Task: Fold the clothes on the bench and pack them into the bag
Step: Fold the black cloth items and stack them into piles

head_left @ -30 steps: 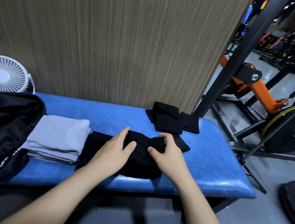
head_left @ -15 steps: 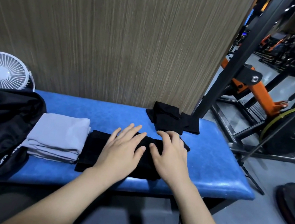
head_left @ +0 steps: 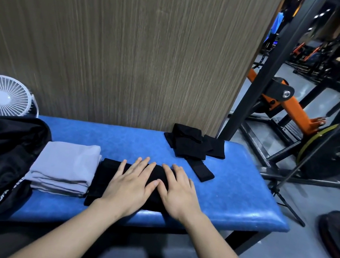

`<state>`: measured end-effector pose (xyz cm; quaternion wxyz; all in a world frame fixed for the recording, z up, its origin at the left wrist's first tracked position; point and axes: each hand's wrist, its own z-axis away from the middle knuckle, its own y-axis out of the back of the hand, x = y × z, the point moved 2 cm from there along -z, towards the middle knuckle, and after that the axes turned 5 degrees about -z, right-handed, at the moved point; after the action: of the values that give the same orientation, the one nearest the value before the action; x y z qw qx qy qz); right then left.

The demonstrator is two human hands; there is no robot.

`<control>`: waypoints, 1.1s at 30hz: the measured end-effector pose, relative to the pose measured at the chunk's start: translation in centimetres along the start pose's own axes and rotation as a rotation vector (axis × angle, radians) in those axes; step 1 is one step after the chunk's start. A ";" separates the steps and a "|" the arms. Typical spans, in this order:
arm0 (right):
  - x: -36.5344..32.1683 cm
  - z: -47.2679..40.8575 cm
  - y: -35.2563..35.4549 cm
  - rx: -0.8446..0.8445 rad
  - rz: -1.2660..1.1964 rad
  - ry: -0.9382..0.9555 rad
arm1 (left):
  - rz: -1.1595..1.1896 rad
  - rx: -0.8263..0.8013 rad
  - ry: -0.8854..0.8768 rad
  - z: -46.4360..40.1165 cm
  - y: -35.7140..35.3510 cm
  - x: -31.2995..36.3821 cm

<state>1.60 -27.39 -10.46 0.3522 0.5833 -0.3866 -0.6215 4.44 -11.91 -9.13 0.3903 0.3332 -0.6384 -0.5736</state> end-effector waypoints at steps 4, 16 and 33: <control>0.0 -0.1 0.4 -0.045 -0.062 -0.019 | 0.002 -0.094 0.011 0.0 0.9 0.3; 3.8 -4.0 6.6 0.278 -0.569 -0.324 | 0.045 0.112 -0.021 -6.9 8.9 1.8; 9.3 -10.7 4.5 0.294 -1.051 -0.583 | -0.279 0.112 -0.144 -24.0 2.6 4.2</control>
<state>11.57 -38.46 -10.91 -0.2053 0.5443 -0.2094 -0.7860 23.69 -26.56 -5.13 0.2411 0.3980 -0.6434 -0.6079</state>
